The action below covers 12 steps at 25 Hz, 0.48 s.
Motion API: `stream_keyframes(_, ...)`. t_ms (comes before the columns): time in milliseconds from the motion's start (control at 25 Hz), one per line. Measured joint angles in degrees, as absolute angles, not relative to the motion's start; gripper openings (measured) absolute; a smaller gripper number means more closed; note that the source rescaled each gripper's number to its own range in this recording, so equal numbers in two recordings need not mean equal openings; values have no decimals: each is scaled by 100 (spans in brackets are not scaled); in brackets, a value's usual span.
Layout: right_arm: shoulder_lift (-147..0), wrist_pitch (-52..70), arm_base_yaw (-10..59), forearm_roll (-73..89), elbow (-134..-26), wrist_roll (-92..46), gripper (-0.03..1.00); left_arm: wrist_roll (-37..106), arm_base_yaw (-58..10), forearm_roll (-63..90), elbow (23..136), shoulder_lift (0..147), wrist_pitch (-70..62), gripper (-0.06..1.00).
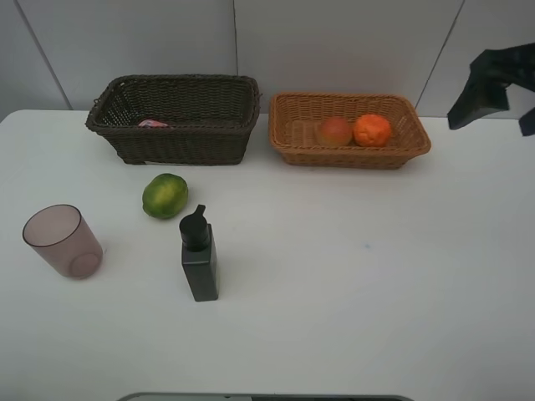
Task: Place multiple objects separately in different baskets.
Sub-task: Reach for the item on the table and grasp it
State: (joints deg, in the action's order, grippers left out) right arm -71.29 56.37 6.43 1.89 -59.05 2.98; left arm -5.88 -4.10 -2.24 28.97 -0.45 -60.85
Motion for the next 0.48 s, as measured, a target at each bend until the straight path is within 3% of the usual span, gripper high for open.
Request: stream_keyframes(480,-3414,6393,638,37,-4887,298,85,-588,-410,-224,2897,-45,-6085,83)
